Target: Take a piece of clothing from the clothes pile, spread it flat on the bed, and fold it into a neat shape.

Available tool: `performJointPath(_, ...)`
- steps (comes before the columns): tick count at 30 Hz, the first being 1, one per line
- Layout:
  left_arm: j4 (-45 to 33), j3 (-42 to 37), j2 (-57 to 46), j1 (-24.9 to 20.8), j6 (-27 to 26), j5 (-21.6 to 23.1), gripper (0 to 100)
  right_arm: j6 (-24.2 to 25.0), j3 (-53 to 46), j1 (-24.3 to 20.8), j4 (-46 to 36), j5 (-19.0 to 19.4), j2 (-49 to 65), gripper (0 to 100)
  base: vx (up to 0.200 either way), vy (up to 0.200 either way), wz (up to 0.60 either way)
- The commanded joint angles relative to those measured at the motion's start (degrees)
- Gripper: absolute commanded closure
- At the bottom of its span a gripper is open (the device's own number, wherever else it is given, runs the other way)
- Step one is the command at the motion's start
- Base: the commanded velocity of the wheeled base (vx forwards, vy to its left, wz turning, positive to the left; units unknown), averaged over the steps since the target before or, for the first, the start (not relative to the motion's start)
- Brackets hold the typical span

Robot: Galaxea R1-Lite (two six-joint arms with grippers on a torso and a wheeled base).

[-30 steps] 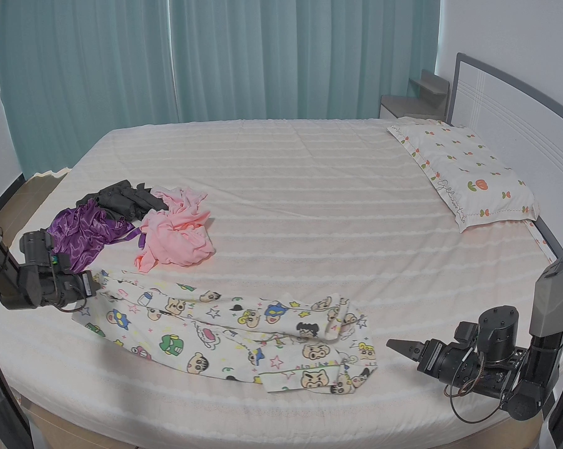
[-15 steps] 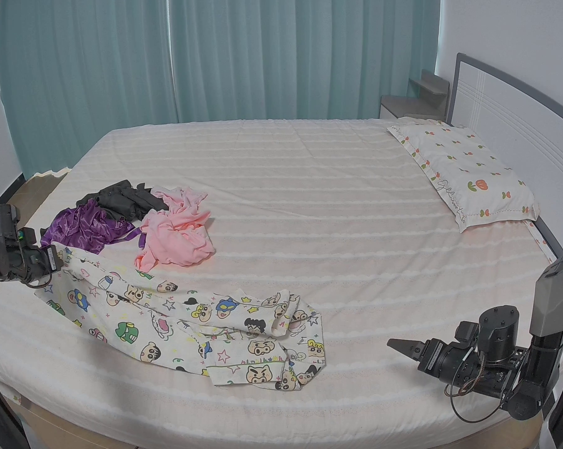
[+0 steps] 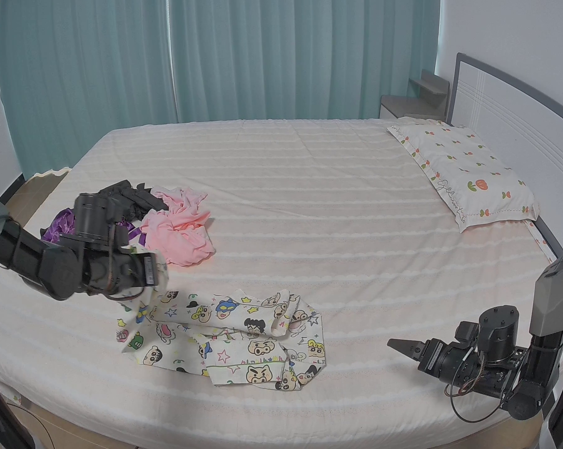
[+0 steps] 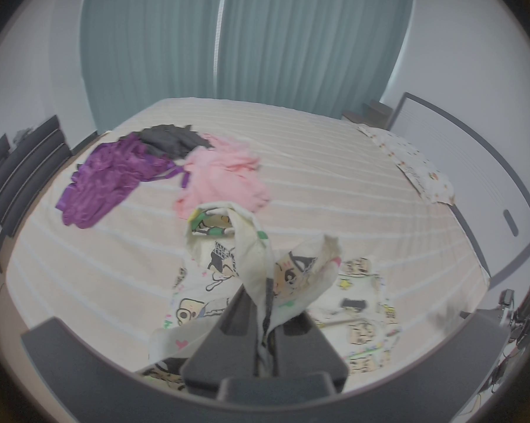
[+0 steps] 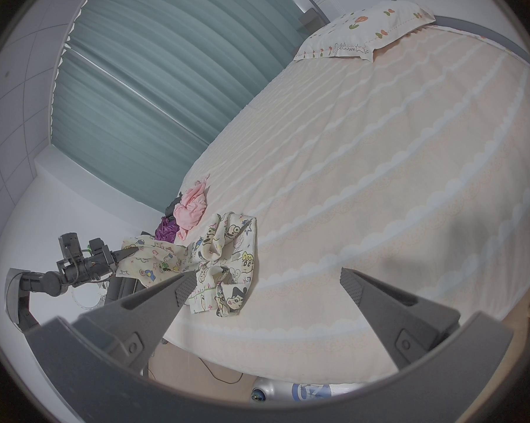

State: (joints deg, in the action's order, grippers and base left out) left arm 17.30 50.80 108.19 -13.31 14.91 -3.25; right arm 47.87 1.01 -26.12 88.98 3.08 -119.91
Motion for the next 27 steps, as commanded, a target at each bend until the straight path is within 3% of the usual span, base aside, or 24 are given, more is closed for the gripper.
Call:
performJointPath(1,0.28,3.96,7.12,-12.53,7.15,-4.83,100,-0.06,-1.01,0.02,1.02,0.08,-0.06,0,0.0,0.0,0.0)
performJointPath(7,0.28,8.53,10.99,-18.15,13.92,-4.57,100,-0.06,-1.01,-0.33,1.02,0.08,-0.06,0,0.0,0.0,0.0)
performJointPath(22,6.52,13.27,19.25,-21.05,16.73,-4.92,100,-0.06,-1.01,-0.51,1.02,0.17,-0.24,0,0.0,0.0,0.0)
performJointPath(23,6.52,13.45,19.34,-21.14,16.82,-4.92,0,-0.06,-1.01,-0.51,1.02,0.17,-0.24,0,0.0,0.0,0.0)
performJointPath(27,6.52,14.33,19.43,-21.14,18.75,-5.09,0,-0.06,-1.01,-0.51,1.02,0.17,-0.24,0,0.0,0.0,0.0)
